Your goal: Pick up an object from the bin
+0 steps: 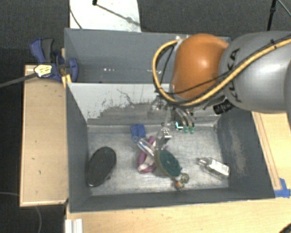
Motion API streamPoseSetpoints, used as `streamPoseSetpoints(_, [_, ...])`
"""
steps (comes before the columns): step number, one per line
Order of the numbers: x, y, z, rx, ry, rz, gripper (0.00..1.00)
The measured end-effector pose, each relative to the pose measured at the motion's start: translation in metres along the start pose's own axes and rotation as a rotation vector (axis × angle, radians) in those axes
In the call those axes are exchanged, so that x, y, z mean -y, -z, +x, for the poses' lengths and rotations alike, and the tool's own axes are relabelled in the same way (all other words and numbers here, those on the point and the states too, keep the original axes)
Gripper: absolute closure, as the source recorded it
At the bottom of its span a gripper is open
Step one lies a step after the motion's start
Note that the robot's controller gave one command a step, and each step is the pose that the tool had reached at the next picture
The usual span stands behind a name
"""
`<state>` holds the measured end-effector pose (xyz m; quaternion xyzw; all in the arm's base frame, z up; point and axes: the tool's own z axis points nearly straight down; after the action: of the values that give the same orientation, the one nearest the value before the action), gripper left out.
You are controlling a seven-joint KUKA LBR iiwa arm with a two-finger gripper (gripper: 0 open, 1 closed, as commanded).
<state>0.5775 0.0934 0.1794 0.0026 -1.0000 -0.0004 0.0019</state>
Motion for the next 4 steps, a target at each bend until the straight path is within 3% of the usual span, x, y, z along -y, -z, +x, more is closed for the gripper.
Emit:
streamPoseSetpoints(1, [0.004, -0.045, -0.005, 0.024, 0.365, -0.001, 0.00])
streamPoseSetpoints(2, [-0.019, -0.050, -0.014, 0.011, 0.388, 0.001, 0.00])
streamPoseSetpoints(3, [-0.014, -0.049, -0.014, 0.025, 0.374, -0.001, 0.00])
streamPoseSetpoints(4, [0.013, -0.051, 0.009, 0.019, 0.448, 0.000, 0.00])
